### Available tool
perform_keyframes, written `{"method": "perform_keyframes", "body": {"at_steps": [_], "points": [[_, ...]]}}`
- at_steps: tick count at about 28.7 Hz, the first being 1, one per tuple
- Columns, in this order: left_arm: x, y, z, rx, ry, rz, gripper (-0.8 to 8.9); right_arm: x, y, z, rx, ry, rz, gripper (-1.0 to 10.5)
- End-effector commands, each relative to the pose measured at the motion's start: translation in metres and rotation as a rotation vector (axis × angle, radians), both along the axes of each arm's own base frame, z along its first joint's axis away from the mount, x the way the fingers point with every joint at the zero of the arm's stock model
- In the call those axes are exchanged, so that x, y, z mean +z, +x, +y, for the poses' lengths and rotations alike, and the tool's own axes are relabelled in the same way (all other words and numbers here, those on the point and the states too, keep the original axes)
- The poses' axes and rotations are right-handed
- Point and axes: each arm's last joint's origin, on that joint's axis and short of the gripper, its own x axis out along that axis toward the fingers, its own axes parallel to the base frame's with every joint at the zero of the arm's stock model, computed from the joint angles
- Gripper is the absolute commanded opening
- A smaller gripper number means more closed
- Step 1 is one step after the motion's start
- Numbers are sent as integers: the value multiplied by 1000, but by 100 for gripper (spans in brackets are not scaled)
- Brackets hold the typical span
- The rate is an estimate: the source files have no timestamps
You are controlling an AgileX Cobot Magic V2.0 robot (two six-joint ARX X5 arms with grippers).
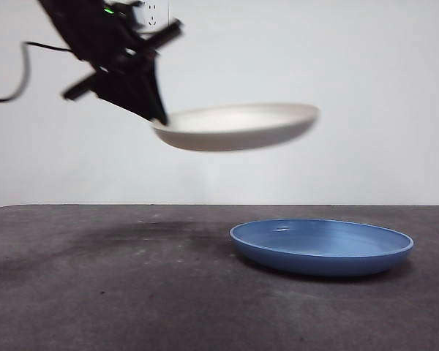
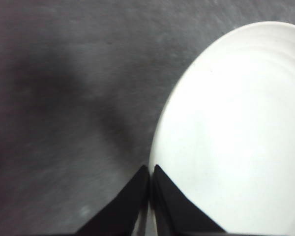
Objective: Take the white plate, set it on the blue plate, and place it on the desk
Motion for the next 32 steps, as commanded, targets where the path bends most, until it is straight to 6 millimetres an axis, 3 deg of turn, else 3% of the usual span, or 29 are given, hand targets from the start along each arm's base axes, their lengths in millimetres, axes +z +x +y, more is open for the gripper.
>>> {"method": "perform_keyframes", "body": {"at_steps": [1,7,13,22,27,29,32], "points": [[-6,10,-23,-32,-3,14,10,14,-7,-1,-30,10,-53,464],[-33,22,-62,-76,50,55,10,31,-23,-4,-62,4,-115,464],[-62,27,-89,-96,108,81,10,38,-32,-6,-74,-2,-137,464],[-93,29,-104,-119,136,118,10,37,-33,-6,-74,-4,-128,464],[-99,28,-108,-127,144,130,10,37,-34,-6,-74,-4,-127,464],[-98,26,-111,-134,141,123,79,37,-33,-6,-74,-4,-127,464],[-98,25,-111,-137,147,133,336,37,-34,-6,-74,-4,-127,464]]}}
